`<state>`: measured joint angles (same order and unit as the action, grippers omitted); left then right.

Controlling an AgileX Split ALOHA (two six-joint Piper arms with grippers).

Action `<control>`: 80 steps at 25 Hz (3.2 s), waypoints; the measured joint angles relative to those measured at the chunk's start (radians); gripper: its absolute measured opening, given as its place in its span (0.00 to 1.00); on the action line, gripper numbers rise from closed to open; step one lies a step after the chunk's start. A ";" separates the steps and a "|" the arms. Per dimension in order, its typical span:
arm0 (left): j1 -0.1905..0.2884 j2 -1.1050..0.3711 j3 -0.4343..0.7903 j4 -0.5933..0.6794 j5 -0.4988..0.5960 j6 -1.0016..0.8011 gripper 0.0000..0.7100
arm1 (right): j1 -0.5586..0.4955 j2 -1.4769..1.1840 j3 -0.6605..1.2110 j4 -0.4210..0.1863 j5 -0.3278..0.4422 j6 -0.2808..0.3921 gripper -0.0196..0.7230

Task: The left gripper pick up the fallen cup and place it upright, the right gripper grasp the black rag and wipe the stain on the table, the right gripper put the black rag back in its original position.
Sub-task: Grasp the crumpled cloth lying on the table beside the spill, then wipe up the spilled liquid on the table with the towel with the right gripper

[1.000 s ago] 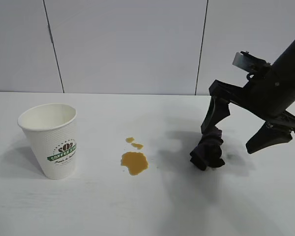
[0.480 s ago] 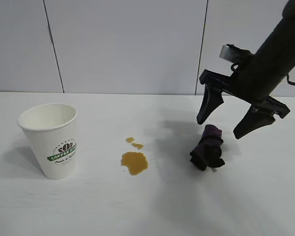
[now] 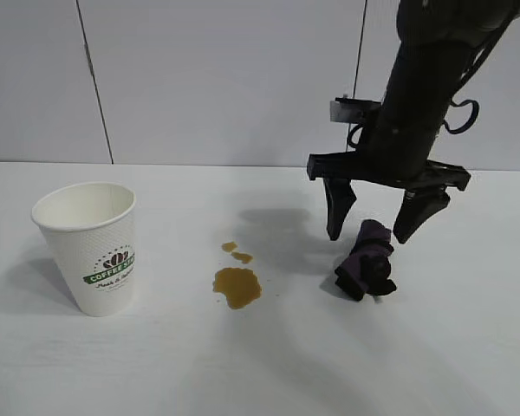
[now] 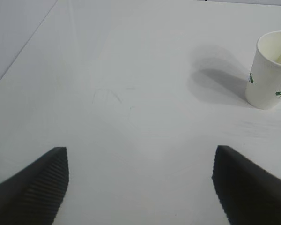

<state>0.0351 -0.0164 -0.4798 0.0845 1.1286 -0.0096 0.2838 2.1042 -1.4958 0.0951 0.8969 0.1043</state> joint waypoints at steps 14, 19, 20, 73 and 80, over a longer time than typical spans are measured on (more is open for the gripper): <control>0.000 0.000 0.000 0.000 0.000 0.000 0.85 | 0.000 0.052 -0.046 -0.005 0.004 0.027 0.14; 0.000 0.000 0.000 -0.001 0.000 0.000 0.85 | 0.022 0.052 -0.064 0.029 0.022 0.027 0.14; 0.000 0.000 0.000 -0.001 0.000 0.000 0.85 | 0.038 0.053 -0.064 0.038 0.020 0.027 0.14; 0.000 0.000 0.000 0.000 0.000 0.000 0.85 | 0.177 0.132 -0.163 -0.059 0.047 0.105 0.14; 0.000 0.000 0.000 0.000 0.000 0.000 0.85 | 0.188 0.132 -0.163 -0.021 0.018 0.131 0.14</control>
<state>0.0351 -0.0164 -0.4798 0.0841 1.1286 -0.0096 0.4722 2.2360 -1.6592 0.0740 0.9149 0.2349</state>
